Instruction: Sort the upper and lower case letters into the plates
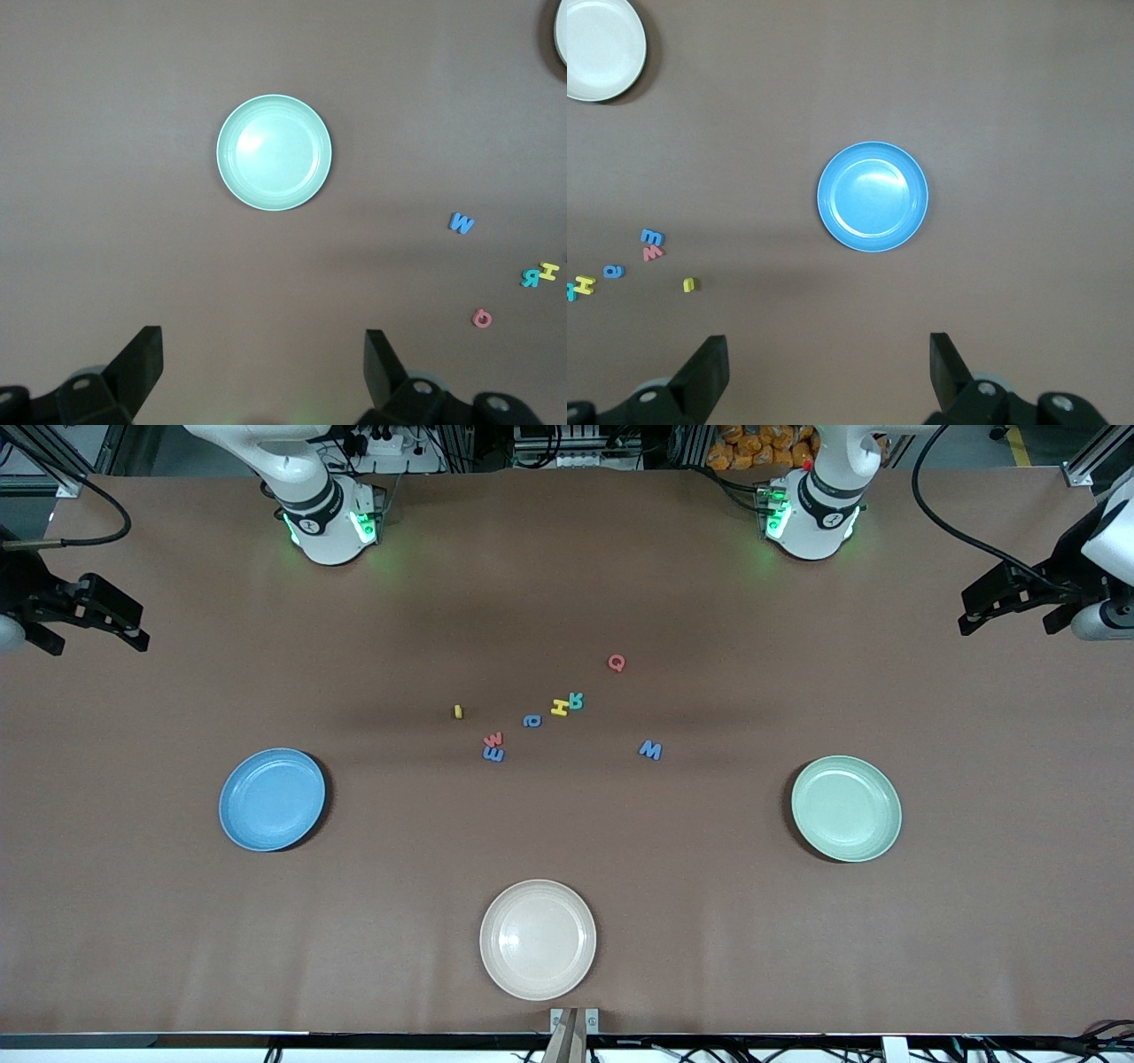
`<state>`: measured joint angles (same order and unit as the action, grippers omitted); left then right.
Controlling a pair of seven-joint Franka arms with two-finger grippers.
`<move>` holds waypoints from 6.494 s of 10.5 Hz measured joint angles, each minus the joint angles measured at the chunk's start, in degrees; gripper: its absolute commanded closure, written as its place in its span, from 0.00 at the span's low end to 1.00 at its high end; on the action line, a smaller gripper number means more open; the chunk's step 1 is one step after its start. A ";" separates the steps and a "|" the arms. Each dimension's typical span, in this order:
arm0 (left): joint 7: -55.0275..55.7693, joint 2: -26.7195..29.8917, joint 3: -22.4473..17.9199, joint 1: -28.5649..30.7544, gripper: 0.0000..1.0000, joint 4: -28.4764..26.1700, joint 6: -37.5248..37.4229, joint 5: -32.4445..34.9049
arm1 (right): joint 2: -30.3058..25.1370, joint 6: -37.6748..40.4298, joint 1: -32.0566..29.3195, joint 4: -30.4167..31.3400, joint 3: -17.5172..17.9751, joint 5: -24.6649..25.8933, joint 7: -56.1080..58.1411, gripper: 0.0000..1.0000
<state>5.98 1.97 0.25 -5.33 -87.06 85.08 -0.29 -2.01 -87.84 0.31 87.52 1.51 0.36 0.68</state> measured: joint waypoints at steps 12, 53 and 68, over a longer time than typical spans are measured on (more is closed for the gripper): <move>0.00 -0.25 0.12 -0.59 0.00 -0.01 0.19 0.00 | 0.25 -0.01 0.00 1.37 0.06 -1.06 0.01 0.00; 21.47 -38.05 3.74 -27.60 1.00 -19.96 57.21 2.87 | 27.61 -61.97 31.27 39.79 1.09 -2.80 -42.83 0.00; -2.80 -31.45 -2.05 -2.00 0.00 -19.95 55.01 3.36 | 25.91 -61.50 31.59 40.50 1.06 -2.82 -47.75 1.00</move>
<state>3.18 -29.48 -1.80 -7.33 -107.01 140.09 3.07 23.90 -149.34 31.90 128.02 2.58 -2.46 -47.07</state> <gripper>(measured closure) 0.348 0.899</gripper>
